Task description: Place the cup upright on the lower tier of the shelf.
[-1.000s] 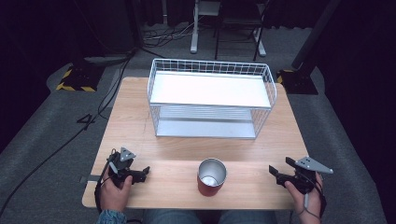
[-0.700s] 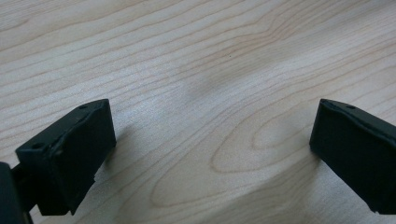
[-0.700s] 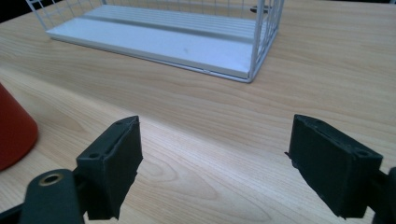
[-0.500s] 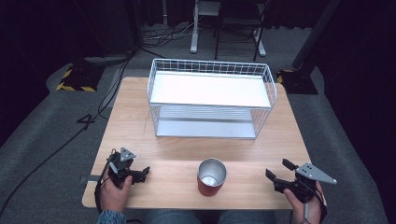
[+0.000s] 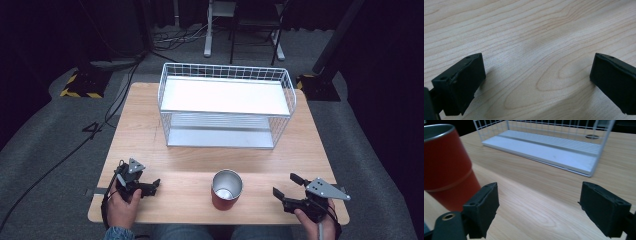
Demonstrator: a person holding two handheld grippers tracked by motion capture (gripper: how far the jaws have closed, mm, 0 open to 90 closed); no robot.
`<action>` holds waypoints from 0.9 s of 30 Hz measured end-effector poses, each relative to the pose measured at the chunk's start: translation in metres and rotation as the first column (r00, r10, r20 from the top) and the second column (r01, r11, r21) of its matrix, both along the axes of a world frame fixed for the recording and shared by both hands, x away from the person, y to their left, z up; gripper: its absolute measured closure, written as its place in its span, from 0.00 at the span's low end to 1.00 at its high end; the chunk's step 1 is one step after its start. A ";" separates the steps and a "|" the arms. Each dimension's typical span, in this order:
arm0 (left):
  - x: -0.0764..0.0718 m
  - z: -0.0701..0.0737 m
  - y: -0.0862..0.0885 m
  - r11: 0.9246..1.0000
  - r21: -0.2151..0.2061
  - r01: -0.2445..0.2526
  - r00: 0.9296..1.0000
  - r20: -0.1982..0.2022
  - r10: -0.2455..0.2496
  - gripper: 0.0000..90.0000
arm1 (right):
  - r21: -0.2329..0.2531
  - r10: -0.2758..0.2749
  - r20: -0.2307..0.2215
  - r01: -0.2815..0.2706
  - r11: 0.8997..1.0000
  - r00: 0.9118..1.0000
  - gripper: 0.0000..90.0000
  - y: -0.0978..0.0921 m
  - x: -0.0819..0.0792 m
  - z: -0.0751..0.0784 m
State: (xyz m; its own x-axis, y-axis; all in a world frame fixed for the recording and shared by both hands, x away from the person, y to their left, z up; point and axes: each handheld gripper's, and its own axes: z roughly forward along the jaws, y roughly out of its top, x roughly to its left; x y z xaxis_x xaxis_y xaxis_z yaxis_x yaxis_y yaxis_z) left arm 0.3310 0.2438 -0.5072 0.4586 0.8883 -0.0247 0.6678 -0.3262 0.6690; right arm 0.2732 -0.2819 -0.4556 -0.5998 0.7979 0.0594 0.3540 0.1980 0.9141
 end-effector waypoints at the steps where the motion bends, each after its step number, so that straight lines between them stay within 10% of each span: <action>1: 0.000 0.000 0.000 1.000 0.000 0.000 1.000 0.000 0.000 0.00 | 0.000 0.000 0.000 0.000 1.000 1.000 0.18 0.000 0.000 0.000; 16: 0.000 0.000 0.000 1.000 0.000 0.002 1.000 0.000 -0.002 0.00 | 0.008 0.142 -0.018 -0.142 0.990 0.990 0.18 0.046 -0.009 0.002; 27: 0.000 0.000 0.000 1.000 0.000 0.002 1.000 0.000 -0.002 0.00 | -0.009 0.252 -0.062 -0.253 0.967 0.966 0.18 0.074 -0.010 -0.005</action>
